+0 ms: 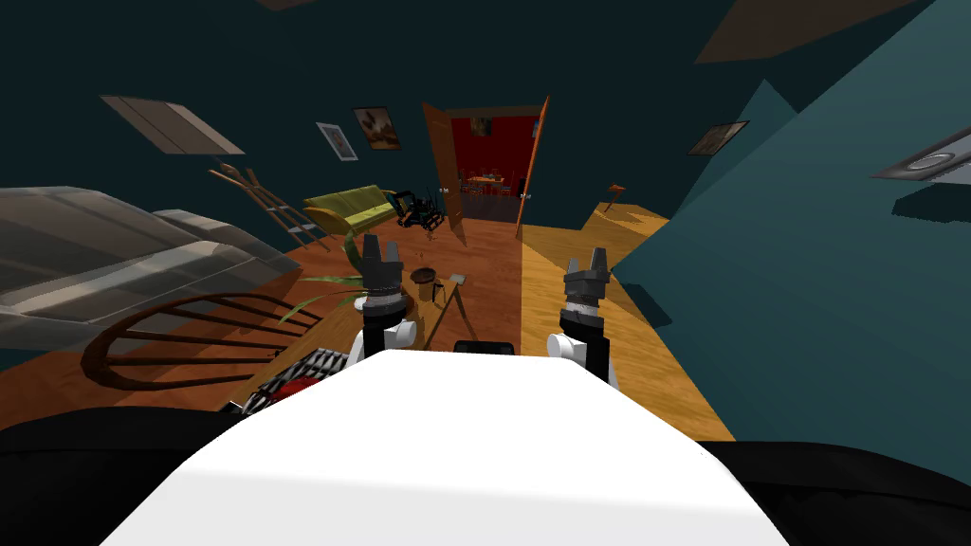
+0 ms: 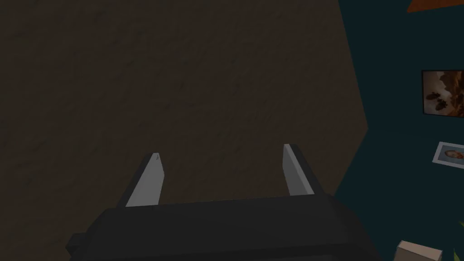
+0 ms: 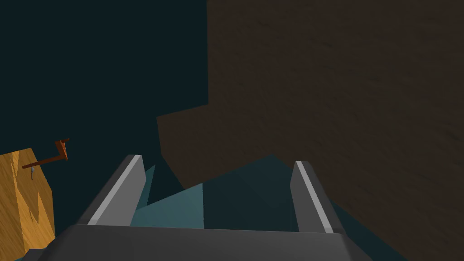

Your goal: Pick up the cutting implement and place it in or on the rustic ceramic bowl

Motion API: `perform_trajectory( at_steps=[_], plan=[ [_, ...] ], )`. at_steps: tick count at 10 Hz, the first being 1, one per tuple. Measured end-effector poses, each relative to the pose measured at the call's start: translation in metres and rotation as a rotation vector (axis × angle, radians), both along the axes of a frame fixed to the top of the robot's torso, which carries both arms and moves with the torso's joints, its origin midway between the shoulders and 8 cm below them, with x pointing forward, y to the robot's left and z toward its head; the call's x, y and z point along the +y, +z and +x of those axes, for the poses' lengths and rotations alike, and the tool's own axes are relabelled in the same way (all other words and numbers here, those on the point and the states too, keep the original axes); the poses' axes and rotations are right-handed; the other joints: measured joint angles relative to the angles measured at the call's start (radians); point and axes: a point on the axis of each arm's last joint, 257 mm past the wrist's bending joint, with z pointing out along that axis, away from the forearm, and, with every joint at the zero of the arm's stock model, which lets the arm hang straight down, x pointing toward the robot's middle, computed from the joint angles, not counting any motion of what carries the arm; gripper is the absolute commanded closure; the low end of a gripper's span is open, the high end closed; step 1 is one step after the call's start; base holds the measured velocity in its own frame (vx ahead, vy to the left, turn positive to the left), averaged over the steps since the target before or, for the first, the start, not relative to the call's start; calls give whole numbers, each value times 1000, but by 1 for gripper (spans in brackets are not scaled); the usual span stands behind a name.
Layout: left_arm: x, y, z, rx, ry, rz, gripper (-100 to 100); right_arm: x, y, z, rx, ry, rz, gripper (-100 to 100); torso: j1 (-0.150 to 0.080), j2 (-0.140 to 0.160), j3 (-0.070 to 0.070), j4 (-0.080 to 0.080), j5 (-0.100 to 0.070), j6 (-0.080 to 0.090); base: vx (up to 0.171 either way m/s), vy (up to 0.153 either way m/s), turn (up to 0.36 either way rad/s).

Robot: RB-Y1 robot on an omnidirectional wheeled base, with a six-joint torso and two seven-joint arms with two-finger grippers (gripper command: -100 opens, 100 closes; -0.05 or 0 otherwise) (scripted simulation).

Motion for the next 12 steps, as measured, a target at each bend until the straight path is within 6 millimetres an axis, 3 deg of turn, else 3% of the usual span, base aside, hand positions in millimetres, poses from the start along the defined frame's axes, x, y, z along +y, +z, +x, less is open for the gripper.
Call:
perform_trajectory(
  at_steps=[9,12],
  plan=[
    [0,-83,37,241,-2,202,-100,0,0,0,0,0,0,0,-1,0,0,0,0,0,2,-6,-54],
    [9,-116,49,322,5,267,-100,0,0,0,0,0,0,0,-1,0,0,0,0,0,2,-14,-90]
  ],
)
